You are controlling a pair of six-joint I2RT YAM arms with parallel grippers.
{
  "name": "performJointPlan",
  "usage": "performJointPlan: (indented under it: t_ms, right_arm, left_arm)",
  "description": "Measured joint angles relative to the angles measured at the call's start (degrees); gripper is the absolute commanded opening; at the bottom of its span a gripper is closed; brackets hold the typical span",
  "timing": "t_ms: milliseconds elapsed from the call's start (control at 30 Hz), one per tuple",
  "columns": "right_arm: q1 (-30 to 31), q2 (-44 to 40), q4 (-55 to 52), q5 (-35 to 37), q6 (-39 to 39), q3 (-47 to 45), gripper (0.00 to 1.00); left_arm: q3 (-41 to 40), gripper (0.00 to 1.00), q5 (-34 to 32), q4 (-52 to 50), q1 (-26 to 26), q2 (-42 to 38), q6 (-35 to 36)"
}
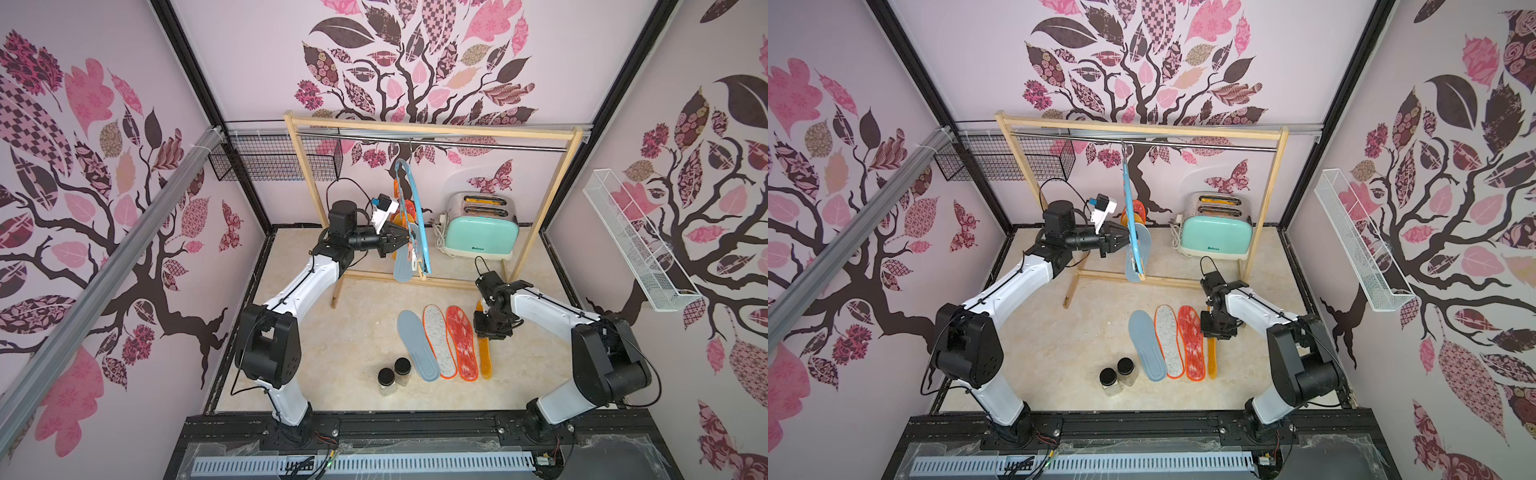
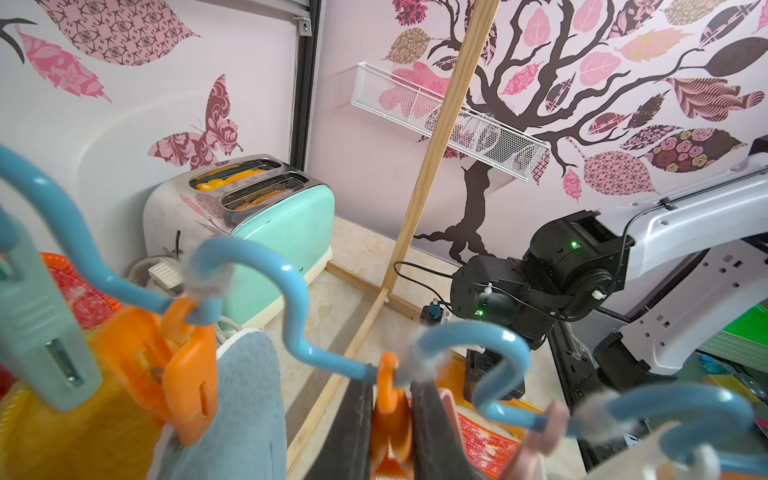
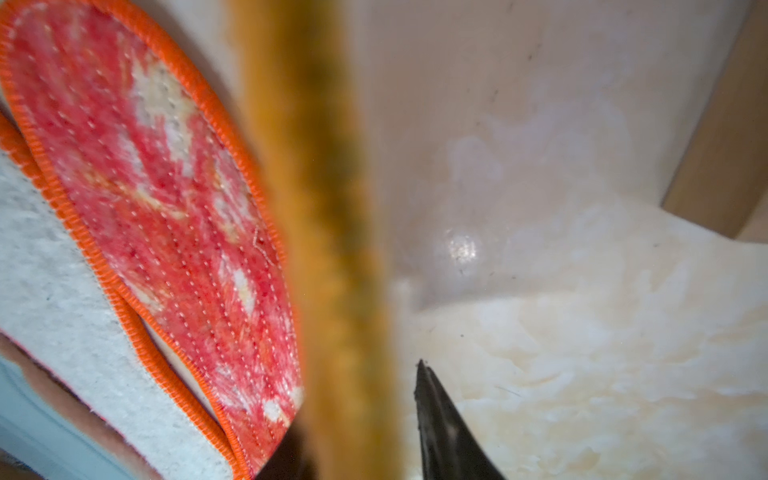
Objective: Take the shoe insoles off the hanger
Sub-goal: Place the insole at the center of the board.
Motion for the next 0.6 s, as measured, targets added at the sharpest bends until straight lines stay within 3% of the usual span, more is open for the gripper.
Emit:
performJointPlan:
  t_ms: [600]
  right_arm:
    - [-0.76,-5.57,-0.94,2.67,-0.07,-0.07,0.36]
  left_arm:
    - [-0.09,0.03,0.22,0.00,0.04,-0.04,-0.02]
